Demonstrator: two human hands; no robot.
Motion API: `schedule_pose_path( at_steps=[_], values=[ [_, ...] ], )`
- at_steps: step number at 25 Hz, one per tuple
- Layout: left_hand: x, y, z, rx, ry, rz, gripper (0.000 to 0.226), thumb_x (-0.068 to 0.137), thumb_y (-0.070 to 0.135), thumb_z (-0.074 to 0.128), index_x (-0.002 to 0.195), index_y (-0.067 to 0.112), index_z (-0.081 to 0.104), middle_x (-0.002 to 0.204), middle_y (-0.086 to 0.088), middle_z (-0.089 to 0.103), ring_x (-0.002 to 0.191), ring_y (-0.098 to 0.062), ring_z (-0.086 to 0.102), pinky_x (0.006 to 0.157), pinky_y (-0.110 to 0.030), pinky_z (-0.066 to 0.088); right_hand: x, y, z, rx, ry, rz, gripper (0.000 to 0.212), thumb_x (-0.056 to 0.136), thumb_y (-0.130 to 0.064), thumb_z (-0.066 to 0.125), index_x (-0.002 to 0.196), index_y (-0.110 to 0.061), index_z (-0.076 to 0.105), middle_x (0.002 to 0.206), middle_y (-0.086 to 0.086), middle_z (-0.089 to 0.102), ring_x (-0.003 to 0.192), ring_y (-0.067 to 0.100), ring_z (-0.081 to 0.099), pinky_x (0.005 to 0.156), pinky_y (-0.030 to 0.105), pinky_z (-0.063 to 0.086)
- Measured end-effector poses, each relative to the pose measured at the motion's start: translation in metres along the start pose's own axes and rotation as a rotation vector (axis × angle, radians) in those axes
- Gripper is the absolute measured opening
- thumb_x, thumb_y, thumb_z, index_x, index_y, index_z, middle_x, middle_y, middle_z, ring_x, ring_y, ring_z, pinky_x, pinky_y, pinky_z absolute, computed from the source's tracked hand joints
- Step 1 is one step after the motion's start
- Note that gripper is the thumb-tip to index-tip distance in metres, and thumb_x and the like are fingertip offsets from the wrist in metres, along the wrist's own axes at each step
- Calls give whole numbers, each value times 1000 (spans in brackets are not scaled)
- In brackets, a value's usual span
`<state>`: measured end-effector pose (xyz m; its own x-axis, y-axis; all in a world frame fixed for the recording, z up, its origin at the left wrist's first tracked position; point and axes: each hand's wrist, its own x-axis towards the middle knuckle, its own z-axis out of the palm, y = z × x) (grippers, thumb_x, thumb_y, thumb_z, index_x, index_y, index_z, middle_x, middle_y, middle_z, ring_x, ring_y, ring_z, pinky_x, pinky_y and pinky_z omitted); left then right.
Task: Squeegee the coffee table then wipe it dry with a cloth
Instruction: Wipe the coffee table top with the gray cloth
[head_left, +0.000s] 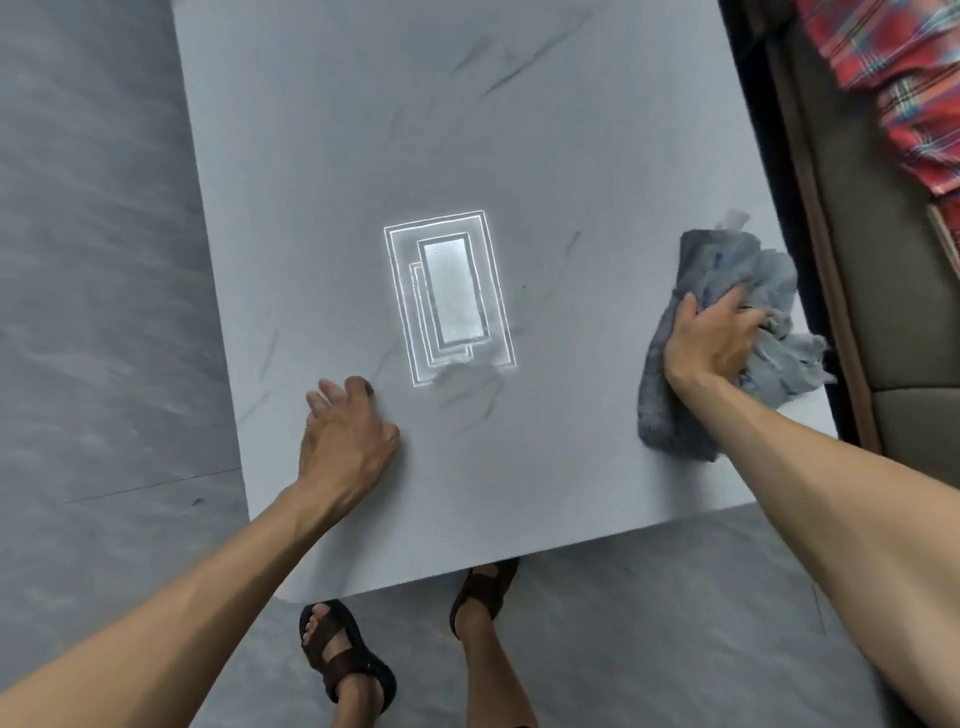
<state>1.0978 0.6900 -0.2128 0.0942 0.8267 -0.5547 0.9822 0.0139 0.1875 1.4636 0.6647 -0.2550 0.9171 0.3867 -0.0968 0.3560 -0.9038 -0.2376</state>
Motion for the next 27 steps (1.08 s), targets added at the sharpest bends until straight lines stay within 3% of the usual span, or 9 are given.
schedule_pose_path(
  at_steps=[3, 7, 11, 15, 18, 20, 24, 25, 27],
  values=[
    [7, -10, 0, -85, 21, -7, 33, 80, 13, 48, 113, 13, 43, 114, -16, 51, 102, -35, 49, 79, -39, 40, -33, -78, 29, -29, -29, -157, 69, 92, -48, 45, 147, -10, 28, 134, 29, 40, 109, 45, 54, 82, 48, 48],
    [0, -45, -16, -410, 245, -218, 32, 81, 16, 50, 113, 19, 47, 98, -3, 61, 84, -28, 55, 73, -32, 37, -152, -134, 53, -102, -174, -728, 77, 83, -48, 53, 148, -18, 25, 115, 24, 50, 92, 38, 55, 72, 42, 50],
    [-15, -85, -24, -487, 355, -357, 37, 84, 12, 53, 120, 14, 43, 119, -16, 61, 104, -37, 58, 81, -38, 42, -299, -107, 57, 8, -502, -1295, 76, 76, -36, 63, 143, -12, 39, 108, 22, 55, 86, 35, 54, 69, 41, 51],
    [-37, -127, -17, -470, 201, -326, 36, 92, 22, 50, 125, 13, 40, 116, -20, 61, 98, -37, 58, 77, -38, 41, -318, -47, 42, -97, -634, -1867, 76, 78, -44, 66, 144, -20, 37, 108, 13, 53, 87, 25, 53, 73, 36, 48],
    [-60, -153, -3, -494, 58, -233, 39, 94, 35, 48, 127, 16, 41, 122, -14, 60, 93, -23, 51, 76, -33, 36, -253, -7, 24, -85, -477, -1647, 64, 82, -48, 60, 140, -24, 48, 97, 10, 54, 79, 25, 55, 65, 34, 50],
    [-76, -171, 6, -521, -13, -182, 40, 94, 40, 48, 127, 18, 41, 126, -11, 58, 94, -16, 48, 78, -30, 36, -226, 19, 8, -126, -322, -1197, 62, 86, -54, 50, 140, -25, 47, 91, 12, 51, 75, 27, 53, 60, 32, 46],
    [-92, -192, 20, -580, -88, -184, 40, 93, 42, 49, 125, 18, 42, 126, -8, 60, 111, -22, 56, 83, -32, 40, -275, 8, 21, -122, -142, -206, 60, 92, -49, 47, 142, -18, 38, 112, 23, 48, 93, 39, 56, 74, 43, 47],
    [-93, -192, 21, -603, -90, -194, 40, 93, 42, 49, 125, 18, 43, 126, -8, 61, 113, -22, 56, 84, -32, 40, -301, -9, 30, -98, -147, -116, 60, 92, -51, 45, 140, -16, 39, 114, 23, 48, 96, 40, 56, 75, 44, 47],
    [-94, -188, 21, -643, -82, -207, 39, 94, 40, 49, 125, 17, 44, 126, -8, 60, 110, -22, 56, 83, -31, 40, -365, -42, 44, -57, -184, -242, 60, 89, -51, 49, 137, -16, 40, 109, 19, 49, 90, 36, 56, 70, 41, 48]
  ],
)
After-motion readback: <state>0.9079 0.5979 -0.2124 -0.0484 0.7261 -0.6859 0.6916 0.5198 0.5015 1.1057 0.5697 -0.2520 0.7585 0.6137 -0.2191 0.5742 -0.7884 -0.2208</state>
